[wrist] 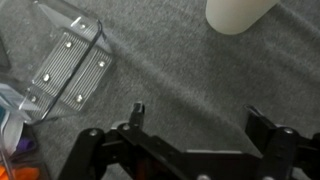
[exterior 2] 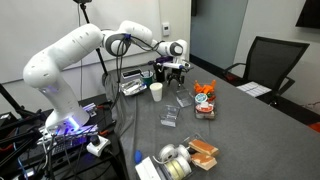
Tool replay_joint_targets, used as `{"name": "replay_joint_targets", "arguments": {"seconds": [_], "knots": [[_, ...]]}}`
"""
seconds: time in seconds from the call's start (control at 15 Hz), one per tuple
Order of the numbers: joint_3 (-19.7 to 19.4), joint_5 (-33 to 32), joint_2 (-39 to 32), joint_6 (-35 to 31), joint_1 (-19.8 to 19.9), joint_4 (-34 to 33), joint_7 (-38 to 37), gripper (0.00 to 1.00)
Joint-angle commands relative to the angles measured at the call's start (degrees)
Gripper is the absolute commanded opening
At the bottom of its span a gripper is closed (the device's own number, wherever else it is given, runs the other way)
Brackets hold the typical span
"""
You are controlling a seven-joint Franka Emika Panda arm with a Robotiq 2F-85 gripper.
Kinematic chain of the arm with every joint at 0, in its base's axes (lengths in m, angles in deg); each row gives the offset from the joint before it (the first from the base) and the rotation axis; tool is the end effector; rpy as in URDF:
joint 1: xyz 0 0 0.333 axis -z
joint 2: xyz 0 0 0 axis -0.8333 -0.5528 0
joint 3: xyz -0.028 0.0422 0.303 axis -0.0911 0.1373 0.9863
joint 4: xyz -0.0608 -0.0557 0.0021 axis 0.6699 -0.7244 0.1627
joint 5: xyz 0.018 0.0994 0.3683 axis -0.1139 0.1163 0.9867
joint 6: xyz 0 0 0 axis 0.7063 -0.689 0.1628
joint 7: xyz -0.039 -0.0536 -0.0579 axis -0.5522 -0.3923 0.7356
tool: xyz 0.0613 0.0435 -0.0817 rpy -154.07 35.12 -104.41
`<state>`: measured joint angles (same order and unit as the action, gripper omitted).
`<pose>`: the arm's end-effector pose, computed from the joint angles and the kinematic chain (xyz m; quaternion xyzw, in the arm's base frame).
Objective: Flip the upside down positioned cups upright
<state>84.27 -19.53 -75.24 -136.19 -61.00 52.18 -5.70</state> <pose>0.7108 0.0544 0.1355 0.9487 0.2004 -0.2230 0.1004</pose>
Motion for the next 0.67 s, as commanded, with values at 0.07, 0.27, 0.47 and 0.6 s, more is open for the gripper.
{"name": "replay_joint_targets", "arguments": {"seconds": [0.07, 0.27, 0.47, 0.6], "knots": [[1.0, -1.3, 10.5, -12.8, 1.6, 15.8, 1.9, 1.0], [0.2, 0.3, 15.1, -18.9, 2.0, 22.2, 4.0, 1.0], [0.7, 1.0, 19.9, -24.4, 3.4, 29.0, 6.5, 1.0], [1.0, 1.5, 23.2, -27.5, 4.4, 33.6, 8.3, 1.0]]}}
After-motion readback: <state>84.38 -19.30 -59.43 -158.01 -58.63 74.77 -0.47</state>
